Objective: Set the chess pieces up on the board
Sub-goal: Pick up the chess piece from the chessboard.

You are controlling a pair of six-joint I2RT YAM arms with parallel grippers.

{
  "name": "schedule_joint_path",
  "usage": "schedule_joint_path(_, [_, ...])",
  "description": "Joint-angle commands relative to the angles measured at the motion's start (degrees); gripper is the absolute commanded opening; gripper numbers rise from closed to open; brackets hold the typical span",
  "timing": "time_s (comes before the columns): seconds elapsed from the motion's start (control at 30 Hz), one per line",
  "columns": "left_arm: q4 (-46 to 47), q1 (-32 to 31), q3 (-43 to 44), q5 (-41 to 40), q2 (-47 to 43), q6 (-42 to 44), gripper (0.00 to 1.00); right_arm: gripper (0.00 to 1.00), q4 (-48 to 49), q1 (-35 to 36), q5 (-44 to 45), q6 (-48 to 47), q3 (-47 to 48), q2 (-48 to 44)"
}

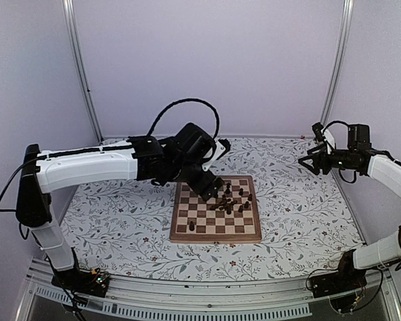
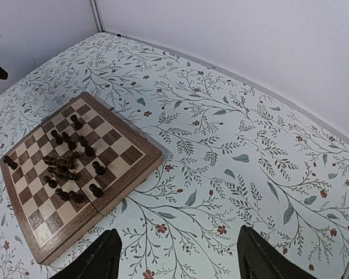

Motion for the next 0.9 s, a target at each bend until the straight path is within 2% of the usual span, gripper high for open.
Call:
schedule_joint_path(0.0, [5.17,0.12,4.93,-12.15,-2.9,-0.59,0.99,0.74,-8.22,1.94,-3.86,-1.58,12.43,6.62])
schedule_joint_path(0.07, [4.47,0.61,7.65,-14.63,-2.85,-0.53,0.99,0.86,-11.6,3.38,-3.33,-2.43,17.21,11.09])
schedule_joint_path(0.13, [4.68,0.87,9.16,-17.79,-3.26,-0.67,0.99,0.89,-13.72,6.08,-2.41,-3.09,21.12,14.09])
schedule_joint_path(0.23, [9.6,1.07,6.81,-18.08,-5.89,3.04,0.99,0.89,-14.98,9.54,0.24,-3.32,25.88,16.91])
schedule_joint_path(0.37, [29.26,4.69,-9.22,-13.52,-13.79,7.93,0.99,0.89,-17.19,15.19,3.9,-3.36,32.46,21.77])
schedule_joint_path(0.5, [36.9,12.46,-18.62,-4.33,-18.7,-0.27,0.99,0.88,-19.61,21.18,7.51,-4.13,37.45,26.25])
schedule_joint_path(0.57, [42.32,13.58,-23.19,-9.38,-20.35,-1.94,0.99,0.86,-20.89,23.9,9.85,-4.68,39.69,28.52])
schedule_joint_path(0.6, [44.28,13.99,-24.85,-14.79,-20.63,-3.95,0.99,0.84,-21.76,24.93,10.93,-4.96,40.96,30.35])
schedule_joint_path(0.63, [44.48,14.5,-25.53,-20.29,-20.3,-5.8,0.99,0.82,-22.52,25.96,11.88,-5.14,42.23,31.45])
schedule_joint_path(0.67, [43.4,14.99,-25.36,-21.93,-19.64,-6.25,0.99,0.79,-23.06,26.84,12.8,-5.6,43.31,32.96])
schedule_joint_path(0.73, [40.87,15.11,-24.08,-20.7,-18.57,-3.7,0.99,0.72,-24.08,28.56,14.45,-5.96,45.29,35.97])
schedule_joint_path(0.8, [40.11,15.11,-23.37,-14.63,-18.89,-0.52,0.99,0.68,-24.79,30.17,15.44,-6.2,47.47,38.38])
schedule_joint_path(0.87, [38.79,15.11,-23.01,-10.01,-20.08,-0.67,0.95,0.66,-25.41,31.69,16.96,-6.1,49.11,40.88])
